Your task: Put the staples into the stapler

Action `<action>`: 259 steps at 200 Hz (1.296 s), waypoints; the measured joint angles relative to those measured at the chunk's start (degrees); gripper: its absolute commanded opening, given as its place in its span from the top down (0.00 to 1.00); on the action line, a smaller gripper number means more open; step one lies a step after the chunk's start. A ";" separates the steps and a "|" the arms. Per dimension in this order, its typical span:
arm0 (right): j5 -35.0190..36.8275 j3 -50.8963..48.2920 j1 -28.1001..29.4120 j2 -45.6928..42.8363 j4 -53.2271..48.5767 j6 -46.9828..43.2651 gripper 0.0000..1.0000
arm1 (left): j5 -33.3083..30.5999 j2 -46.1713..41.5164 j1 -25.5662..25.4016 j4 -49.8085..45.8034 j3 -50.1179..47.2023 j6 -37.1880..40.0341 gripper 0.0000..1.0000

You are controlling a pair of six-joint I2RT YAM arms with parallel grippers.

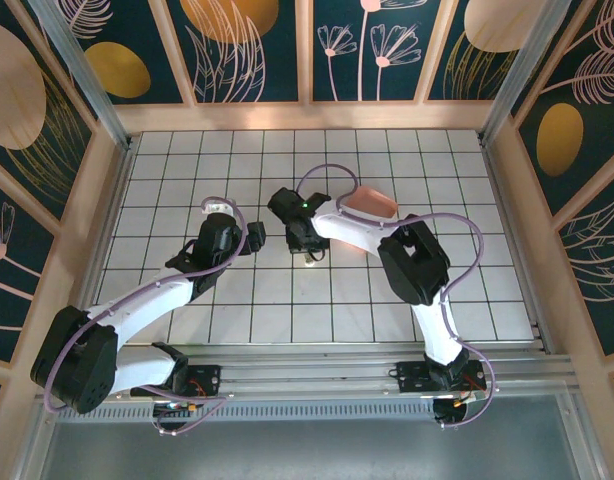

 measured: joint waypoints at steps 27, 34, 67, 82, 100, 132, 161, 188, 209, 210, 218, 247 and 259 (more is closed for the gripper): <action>0.33 0.00 0.00 -1.16 0.02 0.02 0.83 | 0.20 0.00 0.00 0.00 0.00 0.00 0.09; 0.28 0.00 -0.02 -1.38 0.02 0.04 0.82 | 0.20 0.00 0.00 0.00 0.00 0.00 0.09; -0.52 -0.94 -0.17 -2.38 0.74 0.66 0.74 | 0.20 0.00 0.00 0.00 0.00 0.00 0.09; -1.20 -1.84 -0.26 -2.54 1.20 1.09 0.68 | 0.20 0.00 0.00 0.00 0.00 0.00 0.09; -2.10 -3.10 -0.46 -2.54 1.84 2.03 0.63 | 0.20 -0.07 0.00 0.00 0.00 0.00 0.09; -3.69 -5.25 -1.31 -2.54 2.91 2.40 0.61 | 0.17 -0.46 0.00 0.00 0.00 0.00 0.09; -5.03 -6.27 -2.05 -2.54 4.04 2.43 0.62 | 0.17 -0.55 0.00 -0.02 0.00 0.00 0.09; -6.19 -6.80 -2.27 -2.54 5.29 2.45 0.67 | 0.17 -0.55 0.00 -0.02 0.00 -0.02 0.09; -6.51 -7.10 -2.27 -2.54 6.01 2.86 0.71 | 0.17 -0.55 0.00 -0.02 0.00 -0.02 0.09; -6.56 -7.13 -2.27 -2.54 6.05 2.86 0.71 | 0.15 -0.55 0.00 -0.02 0.00 -0.02 0.09; -6.69 -7.19 -2.29 -2.54 6.12 2.82 0.73 | 0.17 -0.55 0.00 -0.02 0.00 -0.02 0.09; -6.67 -7.21 -2.29 -2.54 6.12 2.82 0.73 | 0.15 -0.57 0.00 -0.02 0.00 -0.02 0.09; -6.67 -7.21 -2.29 -2.54 6.12 2.82 0.74 | 0.15 -0.57 0.00 -0.02 0.00 -0.02 0.09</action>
